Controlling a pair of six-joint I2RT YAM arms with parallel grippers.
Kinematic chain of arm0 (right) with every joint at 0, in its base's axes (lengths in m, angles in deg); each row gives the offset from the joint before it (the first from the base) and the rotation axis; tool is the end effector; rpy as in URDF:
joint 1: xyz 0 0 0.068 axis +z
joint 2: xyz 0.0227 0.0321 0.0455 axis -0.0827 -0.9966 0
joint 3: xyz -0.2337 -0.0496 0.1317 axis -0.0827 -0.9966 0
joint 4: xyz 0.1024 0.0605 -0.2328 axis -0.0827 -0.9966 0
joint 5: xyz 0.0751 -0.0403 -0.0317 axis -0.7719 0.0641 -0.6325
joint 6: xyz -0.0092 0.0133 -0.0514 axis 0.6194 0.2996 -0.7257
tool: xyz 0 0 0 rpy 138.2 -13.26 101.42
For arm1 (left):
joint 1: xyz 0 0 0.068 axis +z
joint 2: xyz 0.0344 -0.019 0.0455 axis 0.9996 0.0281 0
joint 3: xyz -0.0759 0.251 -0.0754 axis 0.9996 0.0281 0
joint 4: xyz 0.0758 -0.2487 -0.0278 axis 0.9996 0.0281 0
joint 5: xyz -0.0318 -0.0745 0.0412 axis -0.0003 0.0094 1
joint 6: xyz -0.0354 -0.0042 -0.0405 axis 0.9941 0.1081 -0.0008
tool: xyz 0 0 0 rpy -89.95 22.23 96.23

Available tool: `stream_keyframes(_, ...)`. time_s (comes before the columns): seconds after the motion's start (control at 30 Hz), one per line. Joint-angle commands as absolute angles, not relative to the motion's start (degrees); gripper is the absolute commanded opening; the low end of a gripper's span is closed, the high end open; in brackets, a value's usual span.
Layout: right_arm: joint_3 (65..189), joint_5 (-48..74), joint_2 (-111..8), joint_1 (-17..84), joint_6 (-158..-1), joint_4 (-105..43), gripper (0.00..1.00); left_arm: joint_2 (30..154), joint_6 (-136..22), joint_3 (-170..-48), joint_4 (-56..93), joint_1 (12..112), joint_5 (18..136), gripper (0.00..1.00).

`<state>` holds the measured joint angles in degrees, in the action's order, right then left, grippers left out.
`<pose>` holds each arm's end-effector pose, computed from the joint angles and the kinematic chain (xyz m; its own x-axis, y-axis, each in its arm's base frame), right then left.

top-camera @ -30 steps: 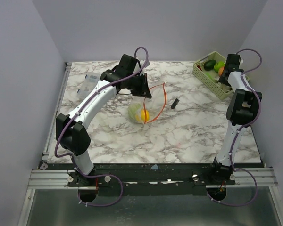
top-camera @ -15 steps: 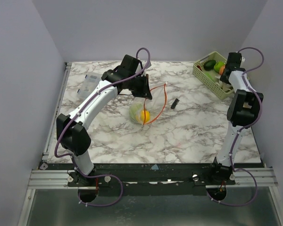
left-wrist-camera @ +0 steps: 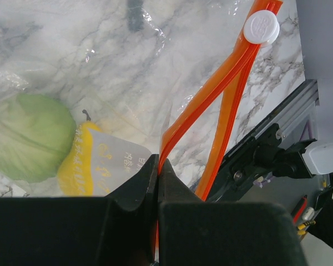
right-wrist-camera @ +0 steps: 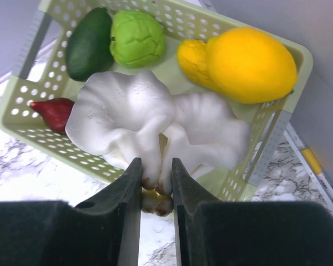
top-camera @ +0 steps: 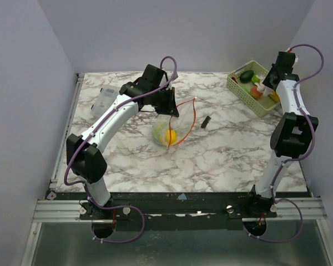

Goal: Place the food in the zip-top bag and seal the zipper
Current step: Pick up the fake vegetable from the bin.

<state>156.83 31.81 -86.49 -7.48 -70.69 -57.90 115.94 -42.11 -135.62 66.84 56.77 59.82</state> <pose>0.4625 -0.1074 0.2955 -0.4875 0.3753 -0.7883 0.5080 0.8563 0.0936 0.3164 -0.2130 0.3552 -0.8755 0.0714 -0.4778 0.3777 0.7179 -0.5848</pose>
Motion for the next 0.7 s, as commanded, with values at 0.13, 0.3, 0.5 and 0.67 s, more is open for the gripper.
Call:
stream_keyframes(0.13,154.9,21.2,-82.9,-7.9,-68.2,-59.7,0.01,115.6,-42.0,-136.8,66.7,56.5,59.6,0.0)
stream_keyframes(0.3,151.5,13.7,-77.5,-7.7,-64.8,-58.9,0.01,115.8,-41.9,-136.9,66.8,56.5,59.3,0.0)
stream_keyframes(0.5,139.8,1.4,-67.1,-6.3,-58.7,-53.6,0.0,115.3,-41.9,-137.3,66.8,56.5,60.3,0.0)
stream_keyframes(0.67,127.6,-10.3,-57.6,-1.5,-52.6,-46.4,0.01,115.9,-41.9,-138.7,67.3,56.6,60.9,0.0)
